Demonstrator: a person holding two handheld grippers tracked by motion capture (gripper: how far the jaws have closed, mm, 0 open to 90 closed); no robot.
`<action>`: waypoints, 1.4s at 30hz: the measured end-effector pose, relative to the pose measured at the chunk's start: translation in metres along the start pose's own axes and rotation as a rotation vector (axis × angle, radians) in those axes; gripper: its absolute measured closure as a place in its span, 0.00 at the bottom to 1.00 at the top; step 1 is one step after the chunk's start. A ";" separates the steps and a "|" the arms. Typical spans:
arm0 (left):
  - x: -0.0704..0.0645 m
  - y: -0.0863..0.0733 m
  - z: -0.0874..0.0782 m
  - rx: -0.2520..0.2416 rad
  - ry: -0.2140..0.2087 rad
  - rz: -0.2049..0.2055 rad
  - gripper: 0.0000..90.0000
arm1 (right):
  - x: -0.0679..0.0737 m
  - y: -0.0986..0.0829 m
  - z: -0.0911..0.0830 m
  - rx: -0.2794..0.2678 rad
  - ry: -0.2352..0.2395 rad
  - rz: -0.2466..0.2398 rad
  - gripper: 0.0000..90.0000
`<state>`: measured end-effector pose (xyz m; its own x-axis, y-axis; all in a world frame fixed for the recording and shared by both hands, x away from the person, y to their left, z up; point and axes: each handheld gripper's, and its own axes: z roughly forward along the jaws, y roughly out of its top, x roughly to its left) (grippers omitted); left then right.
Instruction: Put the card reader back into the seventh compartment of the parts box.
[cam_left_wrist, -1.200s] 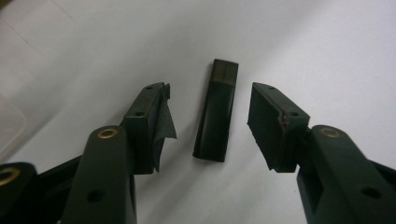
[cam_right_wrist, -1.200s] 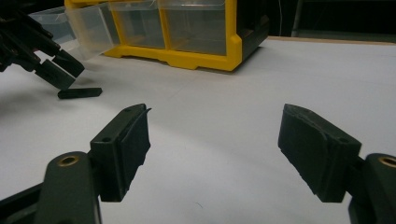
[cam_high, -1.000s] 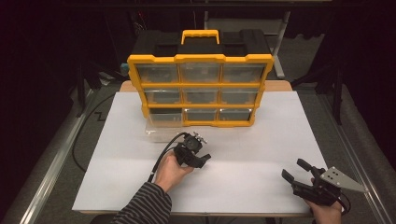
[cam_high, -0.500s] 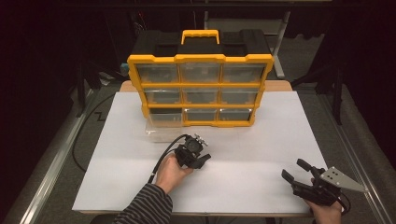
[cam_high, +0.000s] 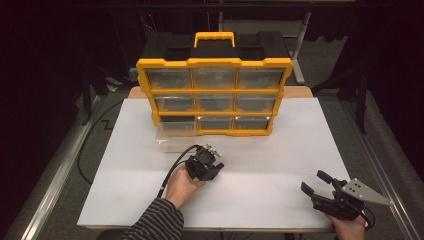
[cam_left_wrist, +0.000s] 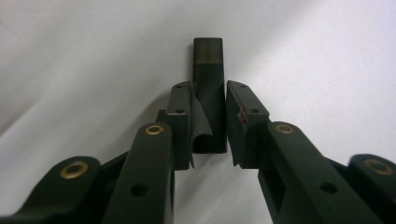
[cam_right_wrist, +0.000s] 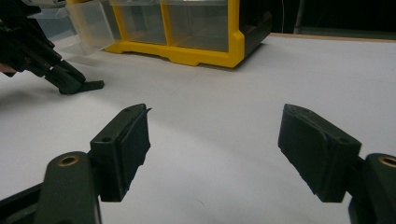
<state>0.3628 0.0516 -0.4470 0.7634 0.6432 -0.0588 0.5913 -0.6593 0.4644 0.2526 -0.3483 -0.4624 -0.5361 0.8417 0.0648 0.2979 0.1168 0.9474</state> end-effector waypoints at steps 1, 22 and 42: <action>0.000 -0.001 0.000 -0.007 -0.002 0.000 0.81 | 0.000 0.000 0.000 0.000 0.001 0.000 0.28; 0.004 -0.013 -0.020 -0.097 0.001 -0.037 0.81 | 0.001 0.000 0.001 0.001 0.005 -0.001 0.28; 0.010 -0.015 -0.048 -0.173 0.006 -0.070 0.81 | 0.001 0.000 0.002 0.003 0.008 0.003 0.28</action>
<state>0.3490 0.0869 -0.4123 0.7202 0.6877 -0.0918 0.5891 -0.5362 0.6045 0.2536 -0.3469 -0.4628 -0.5418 0.8376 0.0701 0.3016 0.1159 0.9464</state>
